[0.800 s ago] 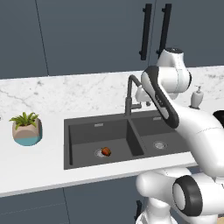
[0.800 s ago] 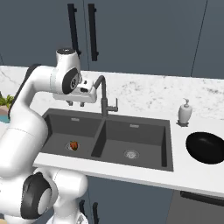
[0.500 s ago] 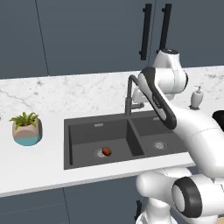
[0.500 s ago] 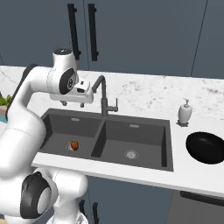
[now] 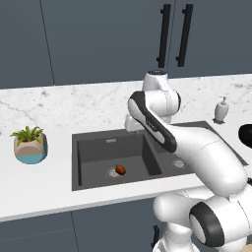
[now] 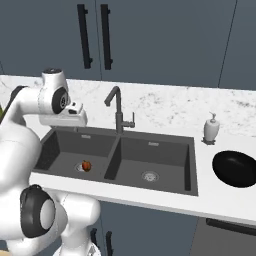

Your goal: Pick the bell pepper from the sink and place it in the bowl. Then pick the bowl and place it in the microwave. Then close the microwave door and press the start button.

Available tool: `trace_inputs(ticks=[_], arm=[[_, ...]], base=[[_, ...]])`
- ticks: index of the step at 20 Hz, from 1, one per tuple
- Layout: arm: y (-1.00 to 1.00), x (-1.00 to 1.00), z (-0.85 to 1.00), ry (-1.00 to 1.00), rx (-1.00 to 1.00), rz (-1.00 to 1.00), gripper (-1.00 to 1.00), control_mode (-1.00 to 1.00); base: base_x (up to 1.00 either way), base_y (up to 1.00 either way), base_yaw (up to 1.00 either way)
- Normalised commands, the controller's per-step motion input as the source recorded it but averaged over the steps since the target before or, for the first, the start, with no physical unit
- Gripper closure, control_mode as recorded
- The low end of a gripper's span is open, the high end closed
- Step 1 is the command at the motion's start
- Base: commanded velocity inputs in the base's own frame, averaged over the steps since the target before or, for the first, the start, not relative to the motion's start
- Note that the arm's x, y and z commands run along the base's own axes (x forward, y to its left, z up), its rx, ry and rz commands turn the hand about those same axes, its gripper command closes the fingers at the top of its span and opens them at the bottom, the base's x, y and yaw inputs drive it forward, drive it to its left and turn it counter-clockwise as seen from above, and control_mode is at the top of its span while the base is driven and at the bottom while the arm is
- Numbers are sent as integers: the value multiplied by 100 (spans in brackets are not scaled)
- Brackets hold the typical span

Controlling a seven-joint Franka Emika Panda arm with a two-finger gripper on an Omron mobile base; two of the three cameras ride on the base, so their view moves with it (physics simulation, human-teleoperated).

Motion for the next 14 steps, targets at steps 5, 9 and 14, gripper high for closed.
trace_inputs(ticks=[5, 9, 14], arm=[[48, 1, -46, 7, -3, 7, -100, -100], [31, 13, -42, 8, -2, 5, -100, -100], [12, 7, -37, 11, 0, 1, -100, -100]], base=[[0, 0, 0], [0, 0, 0], [0, 0, 0]])
